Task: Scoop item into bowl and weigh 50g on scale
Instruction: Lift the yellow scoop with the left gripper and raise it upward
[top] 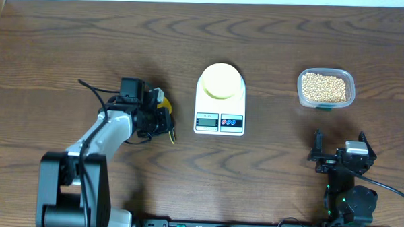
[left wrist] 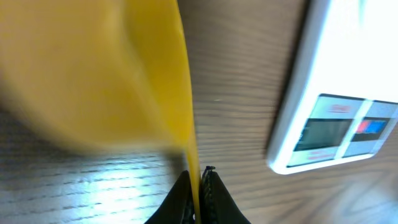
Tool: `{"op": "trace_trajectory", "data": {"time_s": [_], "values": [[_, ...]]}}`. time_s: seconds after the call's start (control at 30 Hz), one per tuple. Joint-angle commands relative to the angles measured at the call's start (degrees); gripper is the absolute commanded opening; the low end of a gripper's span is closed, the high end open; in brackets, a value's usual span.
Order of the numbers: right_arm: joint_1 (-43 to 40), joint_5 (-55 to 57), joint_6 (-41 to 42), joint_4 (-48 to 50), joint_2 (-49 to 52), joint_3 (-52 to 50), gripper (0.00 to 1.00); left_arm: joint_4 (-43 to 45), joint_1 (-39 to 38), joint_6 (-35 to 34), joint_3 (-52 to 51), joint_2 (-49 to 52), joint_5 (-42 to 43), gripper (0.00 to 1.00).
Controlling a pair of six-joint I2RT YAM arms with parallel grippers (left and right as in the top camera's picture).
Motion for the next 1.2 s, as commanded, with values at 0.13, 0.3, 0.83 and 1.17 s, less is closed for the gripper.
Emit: {"op": "trace_trajectory", "data": {"time_s": [0.13,0.3,0.83,1.17], "values": [[-0.04,0.02,-0.55,-0.26,-0.31,-0.07,0.99,3.28,0.00,-5.16,-0.59,-10.32,2.14,0.07],[-0.04,0.04,-0.55,-0.24,-0.31,-0.07,0.99,7.74,0.00,-8.72,-0.59,-16.61,2.14,0.07],[-0.04,0.04,-0.55,-0.26,-0.31,-0.07,0.99,36.06,0.00,-38.66,-0.59,-23.82,2.14,0.07],[-0.04,0.50,-1.38,-0.07,-0.31,-0.07,0.99,45.31,0.00,-51.19,-0.59,-23.80,9.01,0.07]]}}
